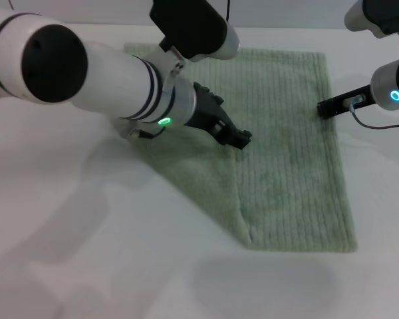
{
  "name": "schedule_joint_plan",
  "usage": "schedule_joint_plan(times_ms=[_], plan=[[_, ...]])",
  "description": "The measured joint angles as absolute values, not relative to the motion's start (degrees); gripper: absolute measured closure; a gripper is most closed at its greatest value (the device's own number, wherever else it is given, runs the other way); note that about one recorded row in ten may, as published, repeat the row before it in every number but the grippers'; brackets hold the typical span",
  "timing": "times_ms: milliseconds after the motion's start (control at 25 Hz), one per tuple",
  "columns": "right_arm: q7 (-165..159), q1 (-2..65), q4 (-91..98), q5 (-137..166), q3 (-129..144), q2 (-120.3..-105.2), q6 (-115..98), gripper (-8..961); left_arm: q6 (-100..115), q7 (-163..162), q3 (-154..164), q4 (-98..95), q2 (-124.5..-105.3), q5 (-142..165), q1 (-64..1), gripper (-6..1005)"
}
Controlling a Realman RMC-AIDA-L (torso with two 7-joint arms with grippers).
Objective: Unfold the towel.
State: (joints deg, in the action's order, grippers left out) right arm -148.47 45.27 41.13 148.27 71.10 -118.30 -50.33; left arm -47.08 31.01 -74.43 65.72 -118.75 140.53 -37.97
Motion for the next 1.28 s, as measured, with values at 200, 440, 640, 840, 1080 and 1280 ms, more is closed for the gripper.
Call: schedule_joint_plan(times_ms=[200, 440, 640, 840, 1080, 1280], plan=[[-148.6, 45.4, 41.1, 148.3, 71.1, -118.3, -50.4, 953, -44.0, 30.7, -72.5, 62.4, -118.83, 140.5, -40.1, 145], [-148.7, 45.5, 41.1, 148.3, 71.1, -118.3, -50.4, 953, -41.8, 30.4, -71.5, 59.1, -118.98, 140.4, -42.0, 146], [-148.8, 45.6, 41.1, 148.3, 71.1, -118.3, -50.5, 954, -41.4, 29.9, -70.8, 56.4, -119.06, 140.4, -43.6, 147], [-148.8, 45.7, 41.0, 148.3, 71.2, -118.3, -50.5, 954, -39.8, 28.7, -69.5, 54.2, -119.09, 140.8, -44.7, 147], [-148.8, 45.8, 41.0, 148.3, 71.2, -118.3, -50.5, 954, -36.9, 28.6, -68.5, 50.8, -119.1, 141.3, -46.4, 148], [-148.9, 45.8, 41.1, 148.3, 71.3, -118.37, -50.5, 954, -37.1, 28.5, -68.4, 49.8, -119.09, 141.3, -47.1, 149]])
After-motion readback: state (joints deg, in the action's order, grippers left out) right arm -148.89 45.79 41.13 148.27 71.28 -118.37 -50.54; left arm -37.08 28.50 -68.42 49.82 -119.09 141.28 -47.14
